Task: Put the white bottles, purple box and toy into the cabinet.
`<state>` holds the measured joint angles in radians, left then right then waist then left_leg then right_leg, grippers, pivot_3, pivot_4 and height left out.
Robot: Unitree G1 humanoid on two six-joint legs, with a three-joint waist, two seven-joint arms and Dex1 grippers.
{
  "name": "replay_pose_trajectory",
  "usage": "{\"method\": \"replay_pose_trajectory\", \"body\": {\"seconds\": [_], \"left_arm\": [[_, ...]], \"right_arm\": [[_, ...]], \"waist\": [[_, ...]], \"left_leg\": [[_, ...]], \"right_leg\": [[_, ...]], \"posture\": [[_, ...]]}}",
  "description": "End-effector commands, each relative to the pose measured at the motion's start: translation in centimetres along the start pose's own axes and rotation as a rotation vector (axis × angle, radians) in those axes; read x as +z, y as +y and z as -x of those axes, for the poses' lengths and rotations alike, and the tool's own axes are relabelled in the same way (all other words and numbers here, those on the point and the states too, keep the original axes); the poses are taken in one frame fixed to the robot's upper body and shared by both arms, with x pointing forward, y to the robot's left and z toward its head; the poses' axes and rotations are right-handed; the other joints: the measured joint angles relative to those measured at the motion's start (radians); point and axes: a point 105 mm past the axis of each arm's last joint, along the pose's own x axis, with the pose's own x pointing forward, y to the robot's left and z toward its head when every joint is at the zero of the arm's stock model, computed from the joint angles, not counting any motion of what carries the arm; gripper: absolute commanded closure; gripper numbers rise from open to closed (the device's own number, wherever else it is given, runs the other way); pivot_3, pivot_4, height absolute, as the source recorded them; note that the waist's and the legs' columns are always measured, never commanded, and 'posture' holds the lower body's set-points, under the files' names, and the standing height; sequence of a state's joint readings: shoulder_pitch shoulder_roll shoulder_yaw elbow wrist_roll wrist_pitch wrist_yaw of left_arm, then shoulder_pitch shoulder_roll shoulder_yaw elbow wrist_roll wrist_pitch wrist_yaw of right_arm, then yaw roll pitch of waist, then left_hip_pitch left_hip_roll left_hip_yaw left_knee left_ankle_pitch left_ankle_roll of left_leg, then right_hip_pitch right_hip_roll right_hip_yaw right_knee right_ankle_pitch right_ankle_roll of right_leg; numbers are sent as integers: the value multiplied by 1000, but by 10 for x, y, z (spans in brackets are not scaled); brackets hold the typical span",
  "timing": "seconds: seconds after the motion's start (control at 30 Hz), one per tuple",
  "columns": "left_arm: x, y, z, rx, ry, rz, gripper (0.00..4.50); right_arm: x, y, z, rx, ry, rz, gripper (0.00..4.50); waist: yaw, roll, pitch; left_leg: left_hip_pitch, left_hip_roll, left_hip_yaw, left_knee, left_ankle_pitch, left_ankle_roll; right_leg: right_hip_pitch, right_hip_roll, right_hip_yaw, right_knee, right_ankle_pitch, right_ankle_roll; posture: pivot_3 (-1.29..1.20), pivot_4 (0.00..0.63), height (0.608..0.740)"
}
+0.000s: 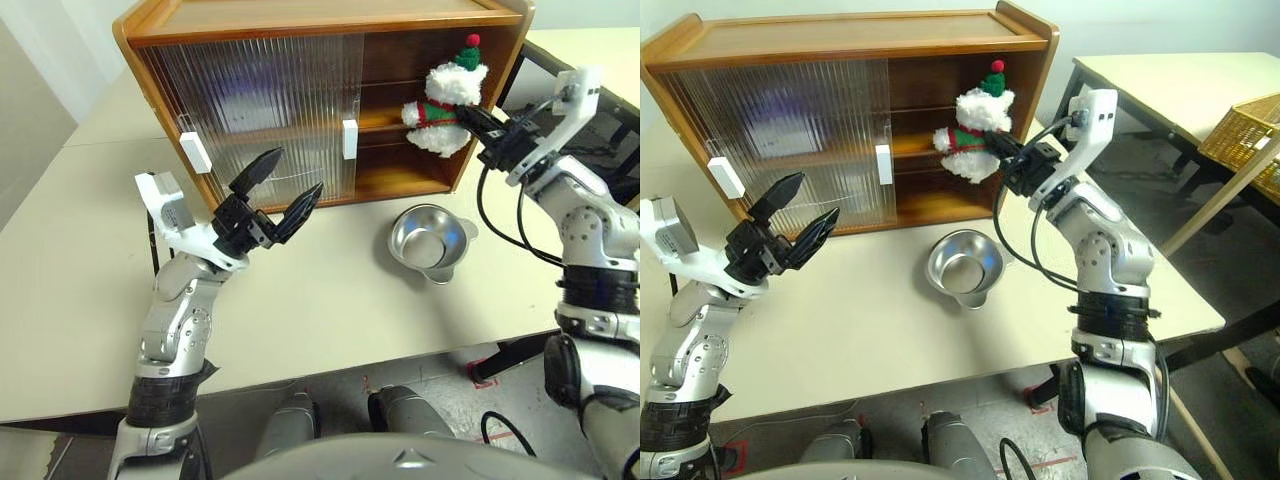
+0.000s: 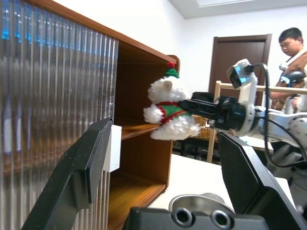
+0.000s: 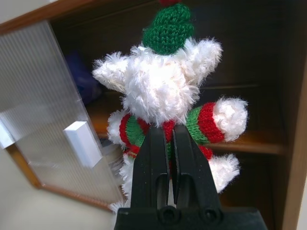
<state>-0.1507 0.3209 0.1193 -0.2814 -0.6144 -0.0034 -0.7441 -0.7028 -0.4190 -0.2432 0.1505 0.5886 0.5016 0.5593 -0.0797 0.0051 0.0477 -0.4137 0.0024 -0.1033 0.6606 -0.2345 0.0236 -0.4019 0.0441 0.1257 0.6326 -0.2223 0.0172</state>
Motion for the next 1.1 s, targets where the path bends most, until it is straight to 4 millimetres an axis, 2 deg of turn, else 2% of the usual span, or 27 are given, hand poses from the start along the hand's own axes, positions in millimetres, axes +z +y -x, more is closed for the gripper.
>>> {"method": "replay_pose_trajectory", "body": {"seconds": [0.03,0.33,0.6,0.7,0.87,1.03,1.1], "left_arm": [[4,0,5,24,11,-36,0],[8,-3,16,77,23,-60,0],[9,-5,19,101,21,-64,0],[9,-4,19,102,19,-65,0],[8,-3,18,99,18,-63,0],[3,-4,12,73,12,-39,0],[0,-4,9,57,11,-27,0]], "right_arm": [[1,2,-16,32,-16,24,4493],[2,3,-50,67,-48,28,4493],[-20,-17,-67,-56,-18,109,4493],[-22,-27,-66,-126,-11,183,3723],[-15,-37,-62,-183,-41,263,1968],[-6,-43,-47,-181,-81,260,78],[-2,-38,-32,-135,-96,227,30]], "waist": [[5,0,0],[46,0,0],[72,1,0],[75,0,0],[76,0,0],[76,0,0],[76,0,0]], "left_leg": [[0,0,0,0,0,0],[-2,0,0,-2,0,-1],[-4,1,0,-3,-1,-2],[-4,1,-1,-3,-1,-3],[-4,1,0,-2,-2,-4],[-4,2,0,-2,-3,-5],[-4,2,0,-2,-3,-5]], "right_leg": [[0,0,0,0,1,-1],[-3,0,-1,1,1,-14],[-6,0,-1,2,1,-19],[-7,0,-2,2,2,-20],[-6,0,-2,2,3,-21],[-6,0,-2,2,3,-21],[-6,0,-2,2,3,-21]], "posture": [[-51,56,740],[22,65,740],[41,67,740],[37,65,740],[15,62,740],[-22,61,740],[-49,61,740]]}}
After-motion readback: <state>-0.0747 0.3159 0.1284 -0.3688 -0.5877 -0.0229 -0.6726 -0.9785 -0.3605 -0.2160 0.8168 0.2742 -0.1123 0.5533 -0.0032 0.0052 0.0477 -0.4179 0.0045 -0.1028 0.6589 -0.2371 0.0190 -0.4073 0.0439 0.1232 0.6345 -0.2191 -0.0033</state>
